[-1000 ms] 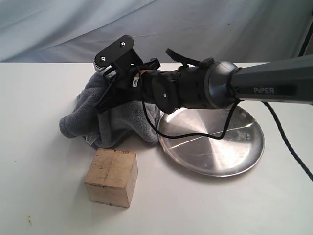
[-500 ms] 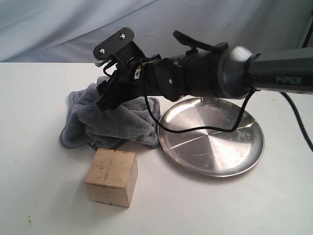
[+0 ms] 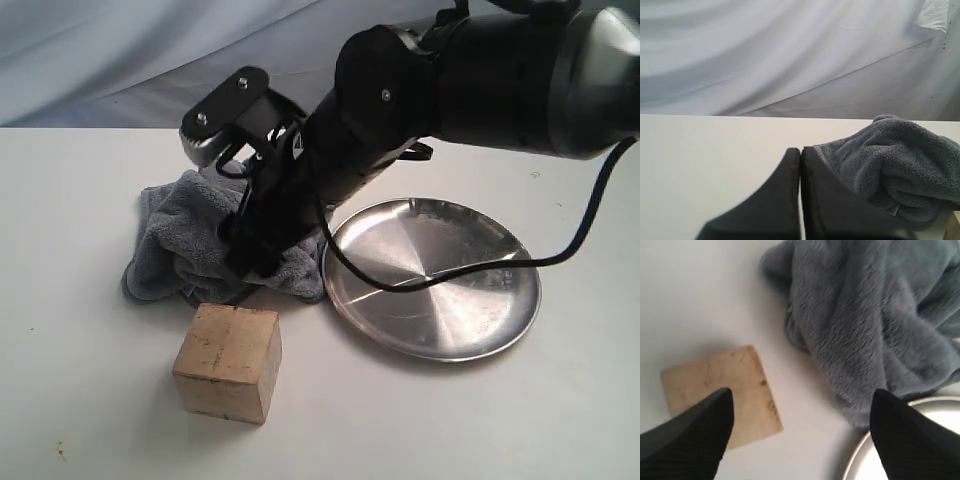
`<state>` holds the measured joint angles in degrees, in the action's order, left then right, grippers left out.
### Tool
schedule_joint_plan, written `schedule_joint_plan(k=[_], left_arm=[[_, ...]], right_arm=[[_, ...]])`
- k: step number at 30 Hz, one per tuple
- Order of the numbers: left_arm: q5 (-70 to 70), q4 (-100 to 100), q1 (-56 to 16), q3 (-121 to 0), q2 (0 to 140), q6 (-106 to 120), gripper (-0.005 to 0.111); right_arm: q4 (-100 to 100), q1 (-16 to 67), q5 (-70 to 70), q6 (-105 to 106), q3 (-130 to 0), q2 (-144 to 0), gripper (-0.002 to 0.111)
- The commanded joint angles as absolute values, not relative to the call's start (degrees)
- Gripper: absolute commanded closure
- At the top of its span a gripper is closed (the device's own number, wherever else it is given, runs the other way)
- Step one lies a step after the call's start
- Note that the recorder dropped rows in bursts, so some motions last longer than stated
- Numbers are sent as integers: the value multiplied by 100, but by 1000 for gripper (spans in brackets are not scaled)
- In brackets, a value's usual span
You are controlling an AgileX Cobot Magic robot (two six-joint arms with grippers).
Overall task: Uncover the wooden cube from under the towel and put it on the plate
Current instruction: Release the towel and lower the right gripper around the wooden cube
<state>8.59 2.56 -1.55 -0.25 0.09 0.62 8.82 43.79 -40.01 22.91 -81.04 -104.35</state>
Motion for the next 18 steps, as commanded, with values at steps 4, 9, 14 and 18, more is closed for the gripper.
schedule_joint_plan(k=[4, 9, 14, 18], left_arm=[[835, 252, -160, 0, 0, 55, 105], [835, 252, -160, 0, 0, 70, 105], [835, 252, -160, 0, 0, 47, 105], [835, 252, -160, 0, 0, 47, 105]], right_arm=[[745, 4560, -4693, 3354, -8143, -10383, 38], [885, 4761, -4454, 3808, -8143, -10427, 30], [1334, 4859, -4385, 4090, -8143, -10828, 4], [1569, 4859, -4177, 4351, -8143, -11033, 4]])
